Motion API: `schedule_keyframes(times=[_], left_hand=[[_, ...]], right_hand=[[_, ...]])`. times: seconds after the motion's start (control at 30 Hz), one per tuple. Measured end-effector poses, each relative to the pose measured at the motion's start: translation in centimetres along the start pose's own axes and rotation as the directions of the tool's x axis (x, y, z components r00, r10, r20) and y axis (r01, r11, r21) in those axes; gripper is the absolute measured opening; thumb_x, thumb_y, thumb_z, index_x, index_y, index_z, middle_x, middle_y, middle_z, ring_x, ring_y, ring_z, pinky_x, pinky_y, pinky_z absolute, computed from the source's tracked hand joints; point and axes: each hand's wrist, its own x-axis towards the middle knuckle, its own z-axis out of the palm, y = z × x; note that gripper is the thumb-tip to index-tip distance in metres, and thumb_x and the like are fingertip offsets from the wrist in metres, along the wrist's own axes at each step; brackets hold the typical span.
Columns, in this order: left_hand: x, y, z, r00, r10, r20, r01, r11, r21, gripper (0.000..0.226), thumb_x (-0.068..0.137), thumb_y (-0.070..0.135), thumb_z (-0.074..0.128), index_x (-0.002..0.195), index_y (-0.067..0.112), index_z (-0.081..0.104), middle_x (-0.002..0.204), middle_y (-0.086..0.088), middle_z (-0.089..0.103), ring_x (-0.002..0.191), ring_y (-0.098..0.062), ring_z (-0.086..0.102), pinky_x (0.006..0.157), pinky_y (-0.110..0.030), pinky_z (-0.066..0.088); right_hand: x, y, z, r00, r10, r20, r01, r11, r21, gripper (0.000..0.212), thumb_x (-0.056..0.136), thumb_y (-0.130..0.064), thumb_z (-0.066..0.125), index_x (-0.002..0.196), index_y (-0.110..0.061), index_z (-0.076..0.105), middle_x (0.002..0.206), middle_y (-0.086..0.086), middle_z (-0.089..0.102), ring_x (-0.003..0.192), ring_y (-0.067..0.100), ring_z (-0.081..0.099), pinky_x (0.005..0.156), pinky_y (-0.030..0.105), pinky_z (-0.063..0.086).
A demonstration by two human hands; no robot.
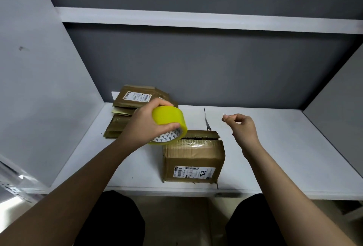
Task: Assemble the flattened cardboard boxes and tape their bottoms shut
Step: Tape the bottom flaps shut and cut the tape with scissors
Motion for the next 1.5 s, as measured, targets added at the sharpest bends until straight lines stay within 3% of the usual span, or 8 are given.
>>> schedule_keyframes(times=[0.17, 0.33, 0.47, 0.63, 0.8, 1.1, 1.27, 1.5], left_hand=[[0.8, 0.0, 1.1, 1.0, -0.017, -0.008, 0.017, 0.998, -0.066, 0.046, 0.068, 0.037, 0.081, 0.104, 0.037, 0.052, 0.098, 0.029, 0.051, 0.09, 0.01, 0.05, 0.069, -0.012, 0.044], [1.8, -1.0, 1.8, 0.998, -0.055, 0.038, 0.058, 0.994, -0.09, 0.045, 0.069, 0.036, 0.081, 0.105, 0.034, 0.054, 0.101, 0.025, 0.052, 0.091, 0.006, 0.051, 0.068, -0.013, 0.045], [2.1, -2.5, 2.3, 0.989, -0.103, 0.108, 0.107, 0.993, -0.038, 0.048, 0.068, 0.038, 0.081, 0.106, 0.034, 0.053, 0.102, 0.027, 0.051, 0.092, 0.002, 0.05, 0.07, -0.019, 0.047], [2.3, -3.6, 2.4, 0.988, -0.078, 0.132, 0.078, 0.997, 0.005, 0.048, 0.068, 0.039, 0.08, 0.106, 0.035, 0.052, 0.101, 0.027, 0.051, 0.092, 0.005, 0.051, 0.069, -0.016, 0.044], [2.7, -3.8, 2.6, 0.983, -0.039, 0.179, 0.035, 0.999, 0.025, 0.048, 0.069, 0.041, 0.079, 0.107, 0.034, 0.052, 0.102, 0.025, 0.053, 0.093, 0.003, 0.053, 0.071, -0.018, 0.048], [3.1, -3.8, 2.5, 0.988, -0.065, 0.142, 0.071, 0.997, -0.041, 0.04, 0.066, 0.054, 0.075, 0.097, 0.041, 0.054, 0.102, 0.023, 0.057, 0.095, 0.002, 0.055, 0.074, -0.021, 0.049], [3.2, -4.1, 2.7, 0.987, -0.065, 0.144, 0.069, 0.997, -0.028, 0.035, 0.073, 0.041, 0.076, 0.099, 0.032, 0.056, 0.1, 0.018, 0.06, 0.091, 0.002, 0.057, 0.071, -0.021, 0.05], [3.4, -3.5, 3.2, 0.986, -0.064, 0.155, 0.061, 0.998, 0.025, 0.036, 0.074, 0.038, 0.077, 0.102, 0.027, 0.056, 0.098, 0.014, 0.06, 0.089, -0.003, 0.057, 0.071, -0.027, 0.049]], right_hand=[[0.4, 2.8, 1.1, 1.0, -0.021, -0.001, 0.021, 0.999, -0.043, 0.02, 0.096, -0.022, 0.054, 0.089, -0.004, 0.063, 0.095, 0.004, 0.066, 0.092, 0.014, 0.059, 0.081, 0.027, 0.043], [0.2, 4.7, 2.5, 0.999, -0.044, 0.0, 0.043, 0.989, 0.14, 0.017, 0.099, -0.017, 0.048, 0.093, -0.005, 0.059, 0.084, 0.002, 0.071, 0.081, -0.001, 0.063, 0.074, 0.005, 0.042], [0.6, 6.2, 3.9, 0.999, -0.002, 0.049, 0.001, 1.0, 0.016, 0.014, 0.1, -0.022, 0.047, 0.09, -0.016, 0.054, 0.08, -0.004, 0.072, 0.086, 0.006, 0.063, 0.077, 0.02, 0.043], [0.8, 6.7, 4.5, 0.997, -0.071, -0.027, 0.065, 0.984, -0.168, 0.014, 0.1, -0.023, 0.045, 0.092, -0.015, 0.053, 0.076, -0.009, 0.067, 0.084, 0.013, 0.062, 0.074, 0.032, 0.044], [0.8, 6.6, 4.8, 0.991, -0.111, -0.077, 0.087, 0.96, -0.266, 0.013, 0.101, -0.024, 0.042, 0.092, -0.019, 0.049, 0.079, -0.008, 0.069, 0.081, 0.014, 0.061, 0.07, 0.032, 0.042], [0.7, 6.8, 4.9, 0.979, -0.178, -0.095, 0.146, 0.95, -0.275, 0.011, 0.101, -0.019, 0.043, 0.09, -0.017, 0.048, 0.077, -0.003, 0.068, 0.075, 0.017, 0.061, 0.066, 0.029, 0.038], [0.6, 6.7, 4.8, 0.982, -0.159, -0.103, 0.129, 0.959, -0.251, 0.012, 0.101, -0.019, 0.044, 0.091, -0.016, 0.048, 0.077, -0.004, 0.068, 0.075, 0.017, 0.061, 0.066, 0.029, 0.038], [1.4, 6.1, 2.2, 0.996, 0.079, -0.041, -0.083, 0.99, -0.11, 0.016, 0.094, -0.023, 0.056, 0.079, -0.019, 0.06, 0.078, -0.006, 0.07, 0.08, 0.013, 0.066, 0.076, 0.034, 0.051]])
